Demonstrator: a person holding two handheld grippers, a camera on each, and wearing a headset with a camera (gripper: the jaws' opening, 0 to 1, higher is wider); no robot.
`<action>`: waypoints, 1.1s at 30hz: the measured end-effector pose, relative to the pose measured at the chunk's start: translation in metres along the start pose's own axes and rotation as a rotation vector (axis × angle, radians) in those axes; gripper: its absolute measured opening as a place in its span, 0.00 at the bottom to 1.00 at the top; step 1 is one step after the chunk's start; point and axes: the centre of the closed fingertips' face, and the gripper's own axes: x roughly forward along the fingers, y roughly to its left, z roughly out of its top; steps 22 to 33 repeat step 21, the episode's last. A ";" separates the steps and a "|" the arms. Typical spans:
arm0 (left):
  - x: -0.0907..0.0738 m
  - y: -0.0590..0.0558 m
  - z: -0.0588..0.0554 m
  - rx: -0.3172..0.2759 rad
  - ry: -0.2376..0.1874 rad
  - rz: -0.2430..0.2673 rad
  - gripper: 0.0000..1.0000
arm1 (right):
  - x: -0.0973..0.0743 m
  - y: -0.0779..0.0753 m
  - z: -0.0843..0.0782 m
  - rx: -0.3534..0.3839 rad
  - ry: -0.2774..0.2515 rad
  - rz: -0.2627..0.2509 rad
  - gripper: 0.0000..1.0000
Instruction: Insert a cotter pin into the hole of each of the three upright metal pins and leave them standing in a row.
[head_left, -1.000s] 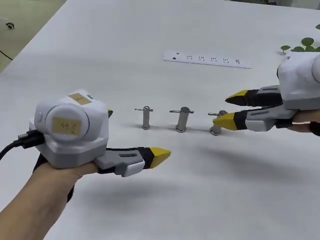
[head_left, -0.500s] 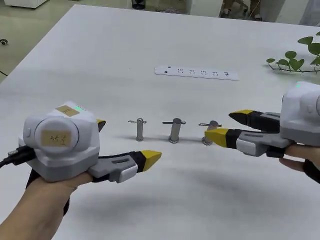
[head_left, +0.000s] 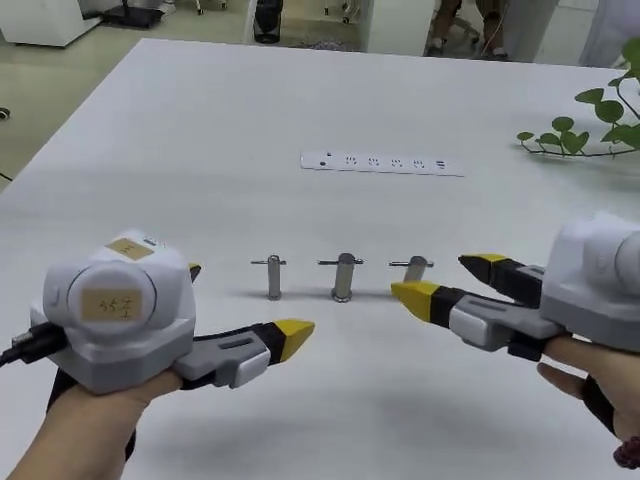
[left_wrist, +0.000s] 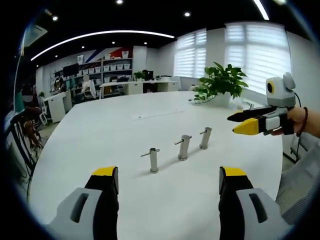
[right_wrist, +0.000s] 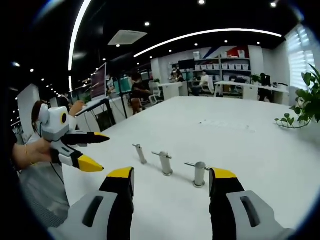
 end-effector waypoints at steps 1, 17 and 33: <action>0.000 0.000 -0.001 0.001 0.006 0.000 0.81 | 0.000 0.002 -0.003 0.007 0.001 -0.003 0.57; 0.001 -0.005 -0.009 0.052 0.025 0.023 0.79 | -0.004 -0.009 -0.019 -0.155 0.017 -0.184 0.63; 0.002 -0.004 -0.011 0.057 0.023 0.021 0.79 | -0.001 -0.008 -0.021 -0.146 0.008 -0.181 0.62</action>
